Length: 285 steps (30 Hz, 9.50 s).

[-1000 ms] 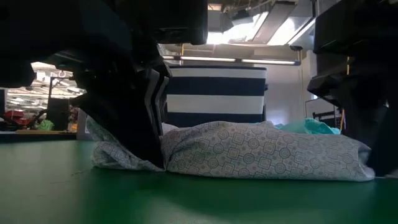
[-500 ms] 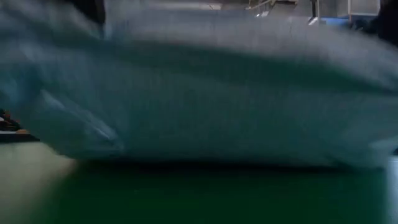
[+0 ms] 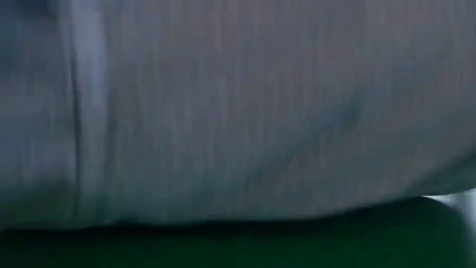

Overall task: Fold laundry
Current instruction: Fold the white polo shirt, then stack the white polo shirt on top of the blue short

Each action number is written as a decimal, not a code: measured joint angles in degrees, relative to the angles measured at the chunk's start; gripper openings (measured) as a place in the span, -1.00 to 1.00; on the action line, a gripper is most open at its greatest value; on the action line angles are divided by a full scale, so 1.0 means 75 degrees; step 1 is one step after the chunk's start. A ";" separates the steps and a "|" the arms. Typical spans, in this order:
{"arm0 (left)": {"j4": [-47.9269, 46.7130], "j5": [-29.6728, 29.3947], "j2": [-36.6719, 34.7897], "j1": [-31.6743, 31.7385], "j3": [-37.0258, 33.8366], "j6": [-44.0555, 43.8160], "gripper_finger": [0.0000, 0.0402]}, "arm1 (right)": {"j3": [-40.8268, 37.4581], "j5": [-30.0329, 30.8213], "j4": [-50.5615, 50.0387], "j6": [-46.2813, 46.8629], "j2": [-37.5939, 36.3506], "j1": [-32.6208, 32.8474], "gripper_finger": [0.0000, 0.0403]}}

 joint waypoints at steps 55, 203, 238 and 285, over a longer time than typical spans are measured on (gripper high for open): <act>0.0539 -0.2739 -0.2284 0.1678 -0.2882 0.0097 -0.28 | -0.2242 -0.0390 0.5047 -0.1734 -0.0107 -0.5170 0.00; 0.2745 0.3823 -0.0558 0.6098 -0.4573 0.1838 -0.63 | -0.2424 -0.1200 0.3493 0.6671 0.1343 -0.2607 0.00; 0.2290 0.4217 -0.0560 0.6927 -0.3958 0.2886 -0.08 | -0.2340 0.2733 0.4422 1.3036 0.2132 -0.1314 0.70; 0.2258 0.5164 -0.0338 0.7594 -0.3972 0.3064 0.22 | -0.2343 0.4468 0.5533 1.2063 0.2979 -0.1953 -0.65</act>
